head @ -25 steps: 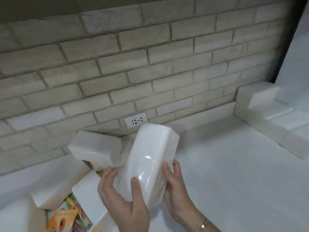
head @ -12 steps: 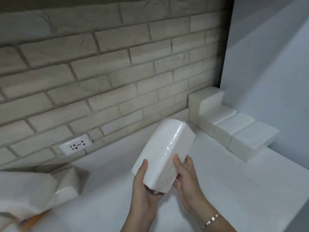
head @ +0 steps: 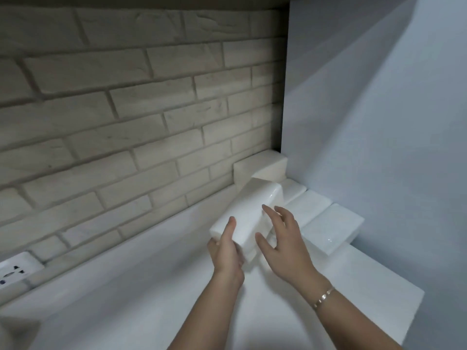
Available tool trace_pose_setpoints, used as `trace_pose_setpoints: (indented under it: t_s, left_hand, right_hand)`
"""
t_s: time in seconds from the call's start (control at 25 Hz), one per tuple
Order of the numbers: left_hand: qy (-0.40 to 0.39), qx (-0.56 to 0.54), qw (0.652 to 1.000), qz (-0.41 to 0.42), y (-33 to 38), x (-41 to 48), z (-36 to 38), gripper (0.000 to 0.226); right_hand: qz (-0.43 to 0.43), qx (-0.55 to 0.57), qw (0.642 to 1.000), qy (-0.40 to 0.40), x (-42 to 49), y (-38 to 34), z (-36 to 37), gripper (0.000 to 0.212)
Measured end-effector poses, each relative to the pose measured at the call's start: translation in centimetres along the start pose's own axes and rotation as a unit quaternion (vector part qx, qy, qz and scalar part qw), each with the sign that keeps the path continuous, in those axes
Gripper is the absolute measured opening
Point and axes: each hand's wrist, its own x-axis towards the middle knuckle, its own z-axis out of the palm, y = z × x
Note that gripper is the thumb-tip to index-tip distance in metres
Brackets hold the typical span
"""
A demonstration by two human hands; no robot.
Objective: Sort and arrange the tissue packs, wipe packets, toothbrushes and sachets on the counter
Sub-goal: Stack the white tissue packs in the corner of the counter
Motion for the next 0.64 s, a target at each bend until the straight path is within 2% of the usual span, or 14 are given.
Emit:
trace_pose_setpoints:
  t_s: [0.12, 0.28, 0.52, 0.6, 0.64]
  left_hand:
    - [-0.020, -0.012, 1.000, -0.010, 0.2, 2.4, 4.1, 0.065]
    - [-0.036, -0.004, 0.999, -0.014, 0.8, 6.2, 9.0, 0.067]
    - [-0.093, 0.049, 0.992, -0.071, 0.3, 11.5, 12.1, 0.093]
    - [-0.082, 0.080, 0.992, -0.059, -0.2, 11.7, 11.5, 0.088]
    - [-0.066, 0.088, 0.993, -0.041, -0.4, 11.6, 11.1, 0.077]
  right_hand:
    - [-0.038, -0.065, 0.996, -0.054, 2.8, 2.0, -1.0, 0.058]
    - [-0.027, -0.122, 0.989, -0.077, 6.8, 4.2, -1.7, 0.054]
    - [0.026, -0.198, 0.972, -0.122, 11.9, 8.8, -1.6, 0.060]
    - [0.022, -0.228, 0.965, -0.126, 12.6, 9.8, -1.8, 0.062]
    - [0.021, -0.240, 0.963, -0.121, 12.8, 9.9, -1.7, 0.061]
